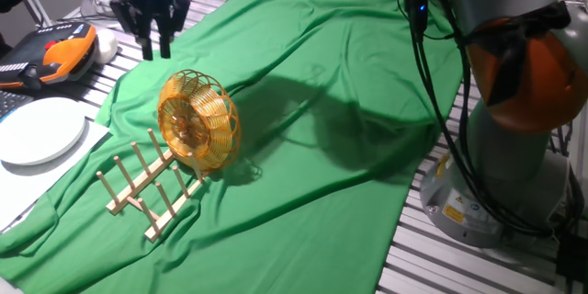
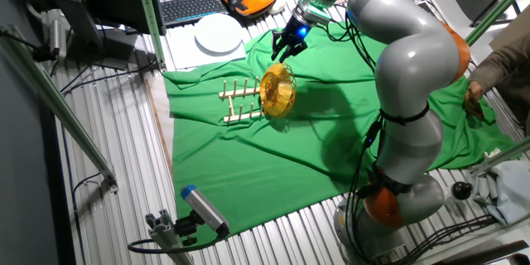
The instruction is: Put the dish on the dish rack
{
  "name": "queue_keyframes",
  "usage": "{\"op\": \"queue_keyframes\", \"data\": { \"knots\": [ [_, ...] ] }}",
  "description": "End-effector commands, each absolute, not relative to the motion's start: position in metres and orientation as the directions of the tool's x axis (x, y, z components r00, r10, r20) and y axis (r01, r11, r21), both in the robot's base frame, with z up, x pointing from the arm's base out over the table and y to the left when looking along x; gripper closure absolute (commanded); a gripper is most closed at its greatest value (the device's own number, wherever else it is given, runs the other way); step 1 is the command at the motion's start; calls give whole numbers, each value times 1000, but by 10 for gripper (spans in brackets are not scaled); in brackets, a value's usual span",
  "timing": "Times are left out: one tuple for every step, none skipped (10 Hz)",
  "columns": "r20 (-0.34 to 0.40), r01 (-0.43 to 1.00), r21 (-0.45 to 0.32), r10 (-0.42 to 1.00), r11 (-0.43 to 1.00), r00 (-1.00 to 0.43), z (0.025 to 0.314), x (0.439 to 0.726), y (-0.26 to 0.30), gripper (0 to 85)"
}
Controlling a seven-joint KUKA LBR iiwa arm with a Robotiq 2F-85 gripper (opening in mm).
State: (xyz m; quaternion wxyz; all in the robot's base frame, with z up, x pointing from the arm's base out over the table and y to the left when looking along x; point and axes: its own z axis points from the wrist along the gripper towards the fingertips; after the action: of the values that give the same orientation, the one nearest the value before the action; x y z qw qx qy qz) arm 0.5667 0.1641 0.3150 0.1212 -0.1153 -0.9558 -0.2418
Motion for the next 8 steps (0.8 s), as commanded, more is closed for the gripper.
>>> {"op": "queue_keyframes", "data": {
  "knots": [
    [284,282,446,165,850,-945,320,564,167,850],
    [261,280,418,181,864,-948,329,562,174,850],
    [236,263,388,181,883,-955,336,559,176,850],
    [203,231,347,168,909,-965,342,558,175,850],
    [178,211,324,159,922,-971,344,556,173,850],
    [162,202,309,158,929,-974,346,555,171,850],
    [149,180,276,142,944,-978,348,554,169,850],
    [127,138,242,109,960,-986,349,555,166,850]
  ]
}}
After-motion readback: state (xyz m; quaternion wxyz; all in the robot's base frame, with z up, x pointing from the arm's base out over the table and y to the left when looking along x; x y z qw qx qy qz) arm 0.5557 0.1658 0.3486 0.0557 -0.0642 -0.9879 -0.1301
